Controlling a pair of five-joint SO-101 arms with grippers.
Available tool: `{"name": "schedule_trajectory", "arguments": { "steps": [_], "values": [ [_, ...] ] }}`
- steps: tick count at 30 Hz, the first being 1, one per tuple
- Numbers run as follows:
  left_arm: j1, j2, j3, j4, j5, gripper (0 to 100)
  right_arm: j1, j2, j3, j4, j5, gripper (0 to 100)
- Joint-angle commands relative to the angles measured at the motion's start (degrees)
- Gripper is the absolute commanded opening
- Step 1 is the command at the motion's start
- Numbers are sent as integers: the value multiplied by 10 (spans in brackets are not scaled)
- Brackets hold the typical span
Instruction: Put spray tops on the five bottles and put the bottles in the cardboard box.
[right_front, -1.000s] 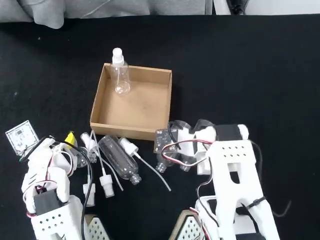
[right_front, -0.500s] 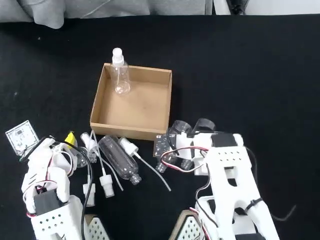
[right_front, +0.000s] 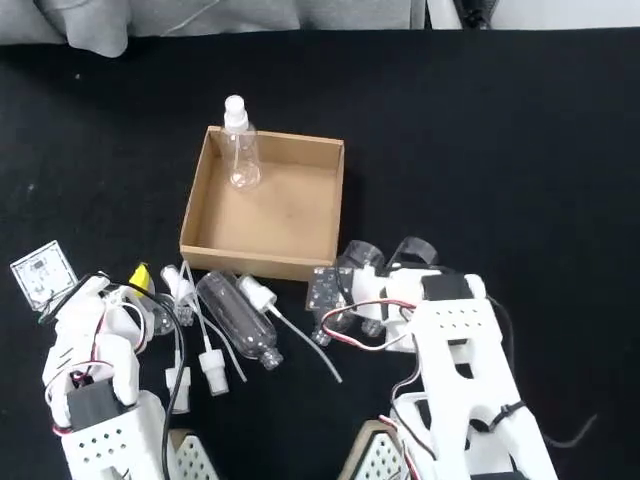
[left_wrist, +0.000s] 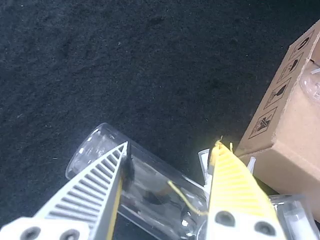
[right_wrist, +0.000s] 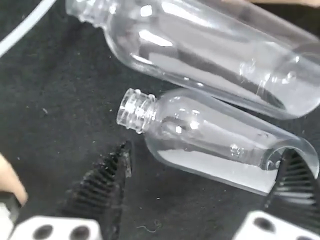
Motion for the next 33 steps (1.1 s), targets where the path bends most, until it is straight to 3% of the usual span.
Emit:
{"name": "schedule_trajectory", "arguments": {
  "steps": [1,14,20,26,33],
  "values": [
    [0,-5,-6,-16,-4,247,11,-11,-13,11,-64,374],
    [0,-5,-6,-16,-4,247,11,-10,-31,17,-250,374],
    [0,-5,-6,-16,-4,247,11,-10,-137,126,-302,376],
    [0,-5,-6,-16,-4,247,11,-9,-187,171,-295,378],
    [0,-5,-6,-16,-4,247,11,-9,-167,179,-138,378]
  ]
}}
